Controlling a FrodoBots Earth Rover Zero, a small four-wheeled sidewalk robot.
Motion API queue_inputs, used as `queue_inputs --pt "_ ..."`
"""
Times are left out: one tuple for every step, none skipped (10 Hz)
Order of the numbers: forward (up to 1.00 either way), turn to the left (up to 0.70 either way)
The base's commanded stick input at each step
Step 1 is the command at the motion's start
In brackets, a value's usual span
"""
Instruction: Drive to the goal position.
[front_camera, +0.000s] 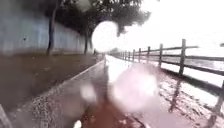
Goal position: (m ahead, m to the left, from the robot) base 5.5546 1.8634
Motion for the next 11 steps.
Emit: queue_inputs --pt "0.70 0.00" --pt "0.70 0.00" --pt "0.70 0.00" --pt "0.70 0.00" --pt "0.70 -0.17" --pt "0.70 -0.27" --pt "0.70 -0.27" --pt "0.70 -0.27" --pt "0.70 -0.27" --pt "0.70 -0.11" --pt "0.70 0.00"
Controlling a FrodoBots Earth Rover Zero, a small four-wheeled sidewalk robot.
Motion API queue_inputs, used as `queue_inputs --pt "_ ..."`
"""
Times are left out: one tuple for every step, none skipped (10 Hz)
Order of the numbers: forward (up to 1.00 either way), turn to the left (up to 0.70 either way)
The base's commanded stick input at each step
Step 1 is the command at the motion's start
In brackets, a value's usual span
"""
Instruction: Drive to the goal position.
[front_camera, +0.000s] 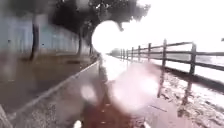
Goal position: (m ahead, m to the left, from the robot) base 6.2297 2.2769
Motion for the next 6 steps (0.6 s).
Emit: queue_inputs --pt "0.70 0.00" --pt "0.70 0.00" --pt "0.70 0.00" --pt "0.70 0.00" --pt "0.70 0.00" --pt "0.70 0.00"
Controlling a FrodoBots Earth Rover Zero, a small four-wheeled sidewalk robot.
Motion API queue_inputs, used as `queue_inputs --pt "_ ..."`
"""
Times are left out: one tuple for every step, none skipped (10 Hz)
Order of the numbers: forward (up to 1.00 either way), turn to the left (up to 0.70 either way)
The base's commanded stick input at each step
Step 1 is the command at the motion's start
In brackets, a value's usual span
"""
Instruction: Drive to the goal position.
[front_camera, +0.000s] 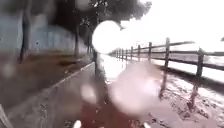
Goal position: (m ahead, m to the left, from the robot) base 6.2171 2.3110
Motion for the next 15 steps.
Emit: queue_inputs --pt "0.70 0.00" --pt "0.70 0.00" --pt "0.70 0.00" --pt "0.70 0.00" --pt "0.70 0.00" --pt "0.70 0.00" --pt "0.70 0.00" --pt "0.70 0.00" --pt "0.70 0.00" --pt "0.70 0.00" --pt "0.70 0.00" --pt "0.70 0.00" --pt "0.70 0.00" --pt "0.70 0.00" --pt "0.70 0.22"
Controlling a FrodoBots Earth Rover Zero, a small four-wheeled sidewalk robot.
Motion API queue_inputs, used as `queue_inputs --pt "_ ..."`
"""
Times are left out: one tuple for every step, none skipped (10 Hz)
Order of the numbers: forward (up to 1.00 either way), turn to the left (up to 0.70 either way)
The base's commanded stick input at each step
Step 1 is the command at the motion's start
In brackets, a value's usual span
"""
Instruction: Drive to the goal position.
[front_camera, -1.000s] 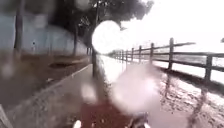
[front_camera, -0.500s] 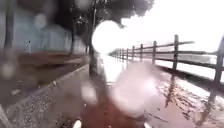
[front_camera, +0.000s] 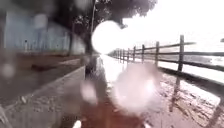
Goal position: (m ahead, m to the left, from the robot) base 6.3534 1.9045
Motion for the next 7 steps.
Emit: queue_inputs --pt "0.70 0.00" --pt "0.70 0.00" --pt "0.70 0.00" --pt "0.70 0.00" --pt "0.70 0.00" --pt "0.70 0.00" --pt "0.70 0.00"
